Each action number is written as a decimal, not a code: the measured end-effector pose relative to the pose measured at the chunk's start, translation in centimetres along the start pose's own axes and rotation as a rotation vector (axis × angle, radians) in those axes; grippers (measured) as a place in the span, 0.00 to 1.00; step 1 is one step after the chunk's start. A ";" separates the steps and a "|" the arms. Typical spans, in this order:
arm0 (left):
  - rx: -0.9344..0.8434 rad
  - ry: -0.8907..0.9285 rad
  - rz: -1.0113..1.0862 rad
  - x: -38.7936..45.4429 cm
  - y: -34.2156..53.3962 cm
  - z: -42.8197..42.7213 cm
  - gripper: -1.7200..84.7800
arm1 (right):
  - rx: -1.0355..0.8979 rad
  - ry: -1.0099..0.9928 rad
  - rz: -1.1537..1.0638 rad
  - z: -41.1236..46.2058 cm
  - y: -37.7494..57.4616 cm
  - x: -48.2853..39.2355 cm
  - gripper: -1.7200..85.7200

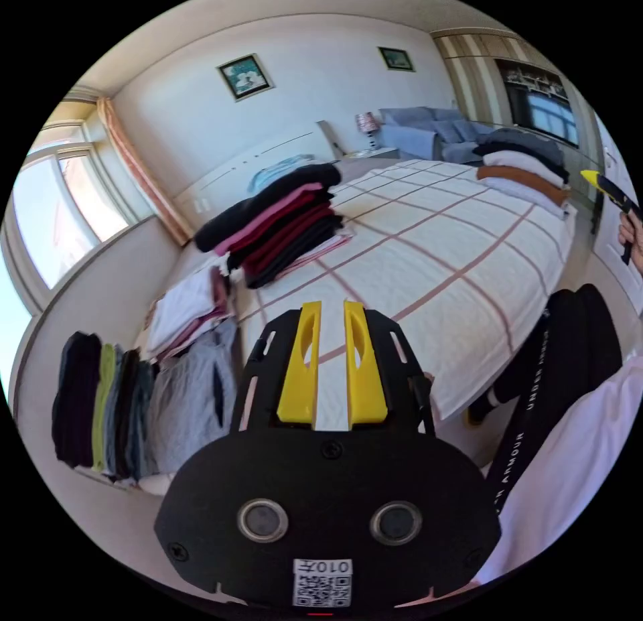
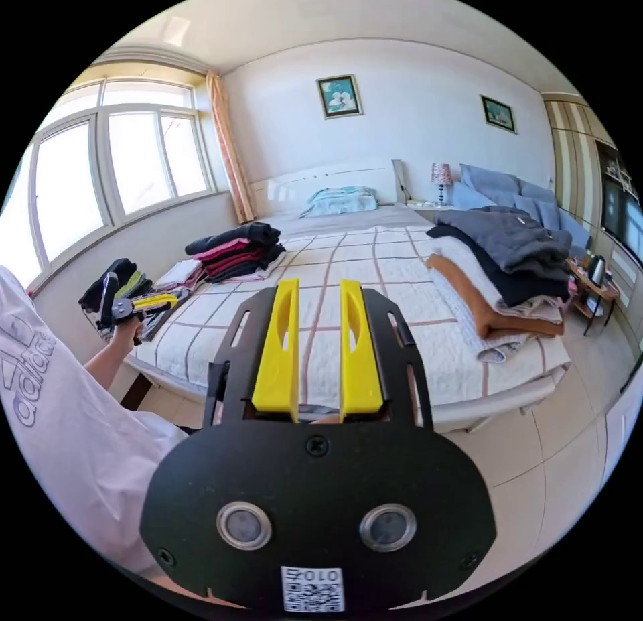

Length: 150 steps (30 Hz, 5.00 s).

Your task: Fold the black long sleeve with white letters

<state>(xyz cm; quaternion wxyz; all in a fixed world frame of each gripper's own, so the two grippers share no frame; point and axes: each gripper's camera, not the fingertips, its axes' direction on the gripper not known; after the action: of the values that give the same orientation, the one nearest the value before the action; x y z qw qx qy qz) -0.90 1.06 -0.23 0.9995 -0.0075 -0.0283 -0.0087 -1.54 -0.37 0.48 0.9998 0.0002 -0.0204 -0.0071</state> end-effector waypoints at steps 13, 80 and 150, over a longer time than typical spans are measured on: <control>-0.128 -0.022 -0.113 -8.3 15.8 2.0 0.18 | -0.104 -0.174 -0.076 2.6 0.8 -11.1 0.12; 0.134 0.645 -0.895 -38.0 -9.0 16.8 0.18 | -0.258 -0.186 0.129 1.1 9.1 -3.3 0.10; -0.268 0.848 -0.435 -22.0 0.2 6.3 0.05 | -0.336 -0.180 0.119 17.4 10.6 10.3 0.15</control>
<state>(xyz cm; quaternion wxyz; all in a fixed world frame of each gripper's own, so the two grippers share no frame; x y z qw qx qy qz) -23.25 1.70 4.84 0.8882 -0.1257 0.3814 -0.2231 8.22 10.10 18.32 0.9786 -0.1684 -0.1081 0.0486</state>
